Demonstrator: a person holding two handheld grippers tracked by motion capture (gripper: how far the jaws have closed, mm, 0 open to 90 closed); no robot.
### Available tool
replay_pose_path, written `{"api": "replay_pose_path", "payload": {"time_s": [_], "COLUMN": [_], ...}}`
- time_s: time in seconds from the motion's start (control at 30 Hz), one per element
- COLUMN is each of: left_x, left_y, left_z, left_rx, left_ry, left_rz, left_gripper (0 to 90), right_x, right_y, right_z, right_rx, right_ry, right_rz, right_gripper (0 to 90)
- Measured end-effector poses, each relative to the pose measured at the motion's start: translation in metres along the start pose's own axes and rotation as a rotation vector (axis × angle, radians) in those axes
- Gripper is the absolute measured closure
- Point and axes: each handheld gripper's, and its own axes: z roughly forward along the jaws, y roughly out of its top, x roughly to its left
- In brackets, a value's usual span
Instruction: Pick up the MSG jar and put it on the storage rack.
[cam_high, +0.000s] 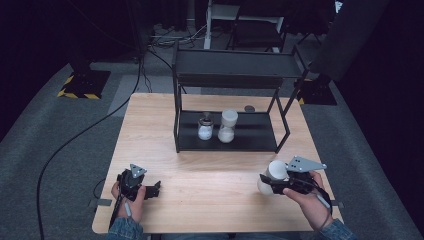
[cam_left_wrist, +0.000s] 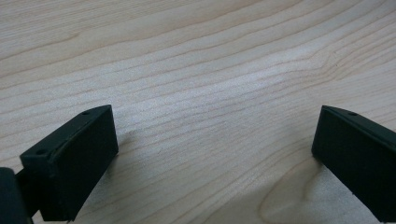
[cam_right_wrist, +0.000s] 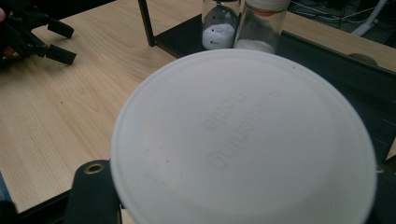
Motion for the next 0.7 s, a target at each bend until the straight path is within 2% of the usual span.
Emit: {"api": "replay_pose_path", "payload": {"time_s": [0.37, 0.7], "left_x": [0.000, 0.000], "left_y": [0.000, 0.000], "left_z": [0.000, 0.000], "left_rx": [0.000, 0.001], "left_ry": [0.000, -0.001], "left_rz": [0.001, 0.001], "left_gripper": [0.2, 0.3], "right_x": [-0.014, -0.027], "right_y": [0.016, 0.032], "right_z": [0.008, 0.014], "right_rx": [-0.002, -0.009], "right_ry": [0.003, 0.007], "right_rz": [-0.023, -0.024], "right_gripper": [33.8, 33.8]}}
